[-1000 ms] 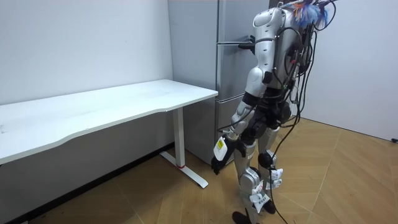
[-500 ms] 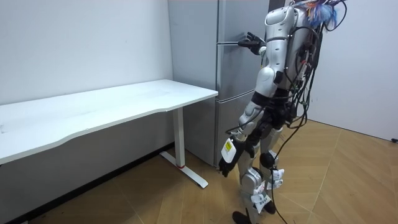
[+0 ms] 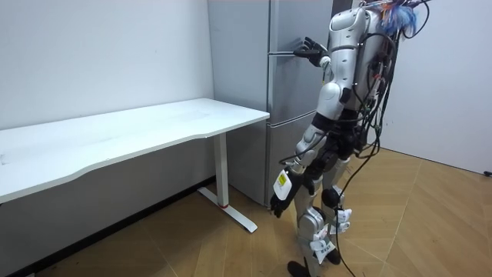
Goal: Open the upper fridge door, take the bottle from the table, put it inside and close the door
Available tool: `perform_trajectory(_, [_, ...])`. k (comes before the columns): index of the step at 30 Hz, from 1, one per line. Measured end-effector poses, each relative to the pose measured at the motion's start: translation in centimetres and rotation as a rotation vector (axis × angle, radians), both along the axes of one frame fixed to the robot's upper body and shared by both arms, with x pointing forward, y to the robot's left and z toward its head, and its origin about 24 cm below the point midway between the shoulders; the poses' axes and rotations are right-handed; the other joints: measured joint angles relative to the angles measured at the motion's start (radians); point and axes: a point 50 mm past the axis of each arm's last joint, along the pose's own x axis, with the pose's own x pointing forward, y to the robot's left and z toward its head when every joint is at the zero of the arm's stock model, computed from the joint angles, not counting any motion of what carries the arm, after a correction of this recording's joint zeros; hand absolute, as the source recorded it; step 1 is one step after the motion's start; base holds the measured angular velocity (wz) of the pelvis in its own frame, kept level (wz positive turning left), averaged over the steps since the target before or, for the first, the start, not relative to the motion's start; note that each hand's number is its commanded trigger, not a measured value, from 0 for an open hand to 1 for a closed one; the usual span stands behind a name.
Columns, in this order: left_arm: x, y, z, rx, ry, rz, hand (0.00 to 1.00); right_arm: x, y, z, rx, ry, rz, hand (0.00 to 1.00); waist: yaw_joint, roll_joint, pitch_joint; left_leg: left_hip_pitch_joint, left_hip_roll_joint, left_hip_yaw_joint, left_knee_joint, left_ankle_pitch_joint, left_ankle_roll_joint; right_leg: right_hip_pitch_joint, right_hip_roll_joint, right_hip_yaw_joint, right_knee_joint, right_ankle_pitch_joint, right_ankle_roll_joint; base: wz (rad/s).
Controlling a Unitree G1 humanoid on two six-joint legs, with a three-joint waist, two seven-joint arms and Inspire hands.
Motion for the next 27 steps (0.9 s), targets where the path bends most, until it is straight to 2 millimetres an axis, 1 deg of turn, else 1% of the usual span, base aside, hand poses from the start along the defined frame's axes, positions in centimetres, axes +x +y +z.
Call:
perform_trajectory(1, [-0.2, 0.1, 0.0, 0.002, 0.005, 0.002, 0.00, 0.0, 0.0, 0.0, 0.000, 0.000, 0.000, 0.00, 0.000, -0.001, 0.0003, -0.001, 0.000, -0.003, 0.001, 0.002, -0.001, 0.001, -0.002, -0.006, 0.000, 0.000, 0.000, 0.08])
perform_trajectory(5, [-0.1, 0.0, 0.1, 0.005, -0.011, -0.001, 0.00, 0.0, 0.1, 0.0, -0.001, 0.002, 0.003, 0.00, 0.001, -0.003, 0.0002, 0.000, 0.001, -0.003, 0.007, 0.008, -0.003, 0.003, -0.003, -0.012, 0.000, -0.001, -0.002, 0.05])
perform_trajectory(9, [-0.5, 0.0, 0.2, 0.007, -0.014, 0.003, 0.00, 0.0, 0.2, -0.1, -0.007, 0.004, 0.012, 0.00, 0.001, -0.011, 0.0008, 0.001, 0.003, -0.003, 0.014, 0.010, -0.005, 0.008, -0.003, -0.016, 0.000, -0.002, -0.004, 0.04])
perform_trajectory(11, [-0.5, 0.0, 0.2, 0.007, -0.021, 0.003, 0.00, 0.0, 0.2, 0.0, -0.014, 0.005, 0.021, 0.00, 0.001, -0.016, -0.0010, 0.002, 0.004, -0.002, 0.014, 0.010, -0.005, 0.010, -0.003, -0.018, -0.001, -0.002, -0.005, 0.02])
perform_trajectory(13, [-0.4, 0.1, 0.3, 0.007, -0.026, 0.003, 0.00, 0.0, 0.2, 0.0, -0.020, 0.005, 0.030, 0.00, 0.000, -0.020, -0.0046, 0.005, 0.004, -0.002, 0.015, 0.010, -0.005, 0.017, -0.003, -0.020, -0.002, -0.002, -0.005, 0.04])
perform_trajectory(15, [-0.3, 0.1, 0.3, 0.008, -0.030, 0.002, 0.00, 0.0, 0.2, 0.0, -0.023, 0.005, 0.031, 0.00, -0.001, -0.026, -0.0047, 0.003, 0.005, -0.002, 0.017, 0.010, -0.005, 0.018, -0.003, -0.019, -0.003, -0.002, -0.005, 0.02])
perform_trajectory(18, [-0.3, 0.2, 0.3, 0.006, -0.029, 0.006, 0.00, 0.1, -0.2, 0.1, -0.046, 0.003, 0.032, 0.00, -0.016, -0.026, -0.0044, 0.003, 0.005, -0.001, 0.014, 0.009, -0.005, 0.030, -0.004, -0.029, -0.012, 0.000, -0.003, 0.12])
perform_trajectory(19, [-0.4, 0.3, 0.3, 0.008, -0.031, 0.019, 0.00, 0.1, -0.3, 0.1, -0.056, 0.004, 0.038, 0.00, -0.021, -0.023, -0.0031, 0.004, 0.005, -0.001, 0.012, 0.009, -0.005, 0.031, -0.004, -0.029, -0.014, 0.001, -0.002, 0.07])
perform_trajectory(21, [-0.5, 0.5, 0.4, 0.012, -0.036, 0.037, 0.00, 0.2, -0.5, 0.2, -0.085, 0.007, 0.046, 0.00, -0.027, -0.025, -0.0041, 0.004, 0.005, 0.001, 0.007, 0.009, -0.005, 0.029, -0.005, -0.034, -0.013, 0.002, -0.002, 0.00])
perform_trajectory(23, [-1.1, 0.8, 0.5, 0.018, -0.033, 0.067, 0.00, 0.2, -1.0, 0.3, -0.113, 0.007, 0.046, 0.00, -0.038, -0.025, -0.0036, 0.004, 0.004, 0.000, 0.005, 0.010, -0.004, 0.031, -0.007, -0.038, -0.014, 0.002, -0.002, 0.07])
perform_trajectory(24, [-1.3, 1.1, 0.6, 0.025, -0.041, 0.094, 0.00, 0.2, -1.3, 0.5, -0.131, 0.005, 0.046, 0.00, -0.053, -0.026, -0.0038, 0.004, 0.004, -0.001, 0.003, 0.011, -0.003, 0.032, -0.008, -0.040, -0.015, 0.002, -0.002, 0.06])
perform_trajectory(26, [-1.7, 1.6, 0.7, 0.039, -0.047, 0.130, 0.00, 0.2, -1.8, 0.8, -0.159, -0.001, 0.040, 0.00, -0.064, -0.027, -0.0038, 0.005, 0.003, 0.000, 0.001, 0.011, -0.003, 0.033, -0.009, -0.041, -0.017, 0.002, -0.002, 0.06])
perform_trajectory(27, [-1.9, 1.8, 0.8, 0.050, -0.054, 0.147, 0.00, 0.2, -2.4, 1.1, -0.174, -0.007, 0.025, 0.00, -0.078, -0.030, -0.0030, 0.004, 0.003, 0.001, 0.001, 0.011, -0.002, 0.036, -0.010, -0.045, -0.020, 0.001, -0.001, 0.13])
